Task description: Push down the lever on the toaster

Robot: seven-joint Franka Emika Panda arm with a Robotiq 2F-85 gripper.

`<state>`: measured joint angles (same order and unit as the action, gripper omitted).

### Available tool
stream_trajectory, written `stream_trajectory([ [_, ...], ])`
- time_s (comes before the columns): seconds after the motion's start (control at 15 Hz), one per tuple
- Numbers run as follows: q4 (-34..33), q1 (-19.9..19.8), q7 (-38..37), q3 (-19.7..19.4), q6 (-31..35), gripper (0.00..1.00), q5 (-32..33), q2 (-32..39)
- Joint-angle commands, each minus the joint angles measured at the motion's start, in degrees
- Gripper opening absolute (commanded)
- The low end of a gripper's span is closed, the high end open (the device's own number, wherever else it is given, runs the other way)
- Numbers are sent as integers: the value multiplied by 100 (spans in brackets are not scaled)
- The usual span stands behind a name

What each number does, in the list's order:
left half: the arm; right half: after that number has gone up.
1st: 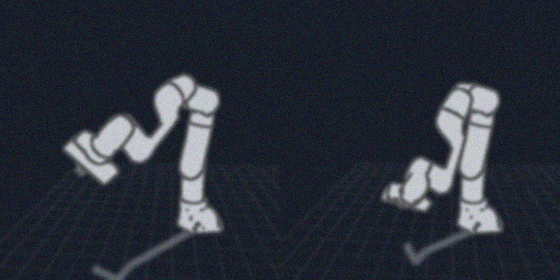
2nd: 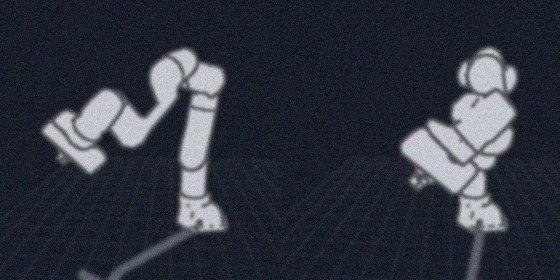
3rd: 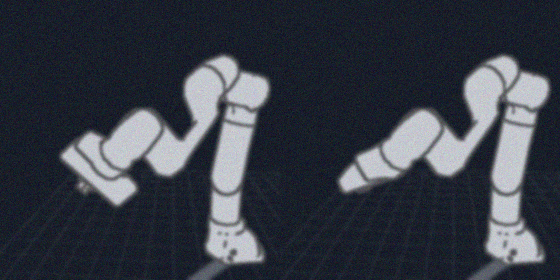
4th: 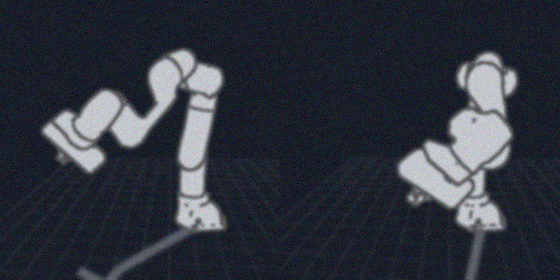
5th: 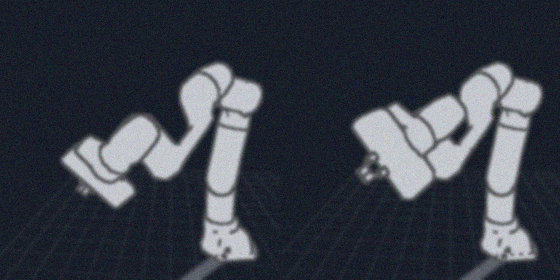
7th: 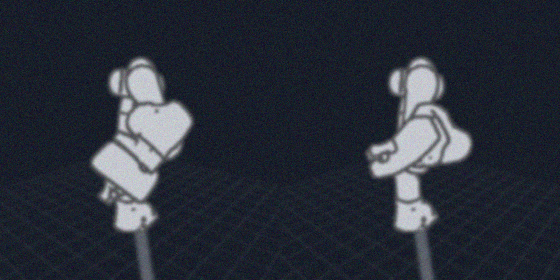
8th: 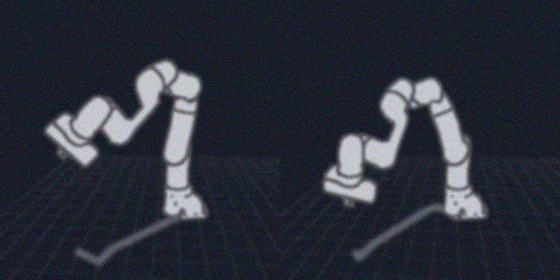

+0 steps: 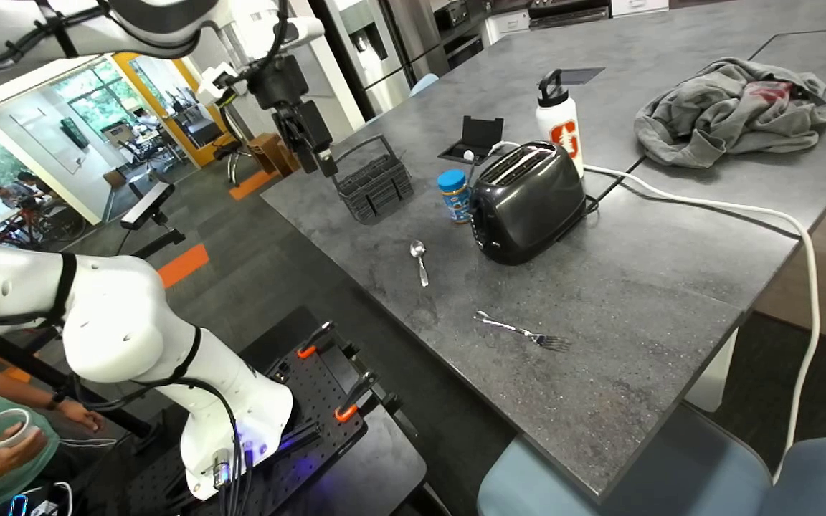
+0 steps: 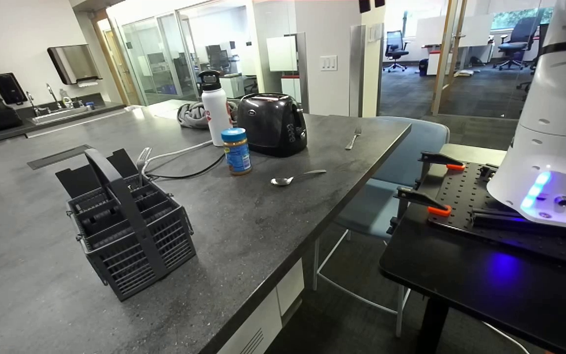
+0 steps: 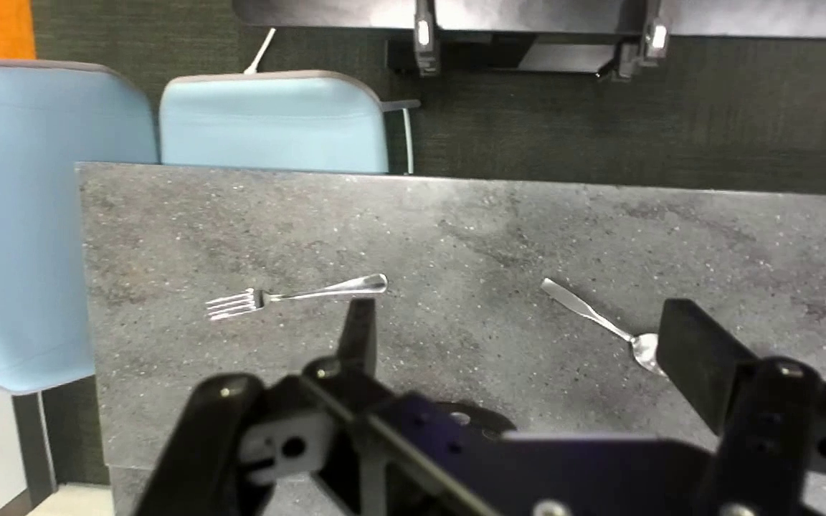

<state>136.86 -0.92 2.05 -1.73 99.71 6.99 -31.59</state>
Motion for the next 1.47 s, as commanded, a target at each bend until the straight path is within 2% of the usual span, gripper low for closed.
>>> stream_trajectory([
  [0.0, 96, 82, -766, 229, 1035, 100, -514, 731],
  [0.2, 136, 29, -997, 328, 2042, 100, -502, 1418],
  [0.27, 79, -17, -1153, 357, 2108, 100, -402, 1589],
  [0.33, 203, 60, -902, 307, 1916, 100, -461, 1266],
  [0.47, 200, 60, -917, 303, 1989, 100, -456, 1467],
  [0.67, 193, 60, -915, 305, 1987, 100, -457, 1387],
  [0.73, 141, 64, -834, 275, 2030, 75, -495, 1501],
  [0.8, 114, 72, -785, 253, 2126, 72, -543, 1610],
  [0.93, 49, 84, -674, 200, 2382, 56, -664, 1902],
  [1.4, -107, 47, -808, 139, 4366, 4, -891, 3217],
])
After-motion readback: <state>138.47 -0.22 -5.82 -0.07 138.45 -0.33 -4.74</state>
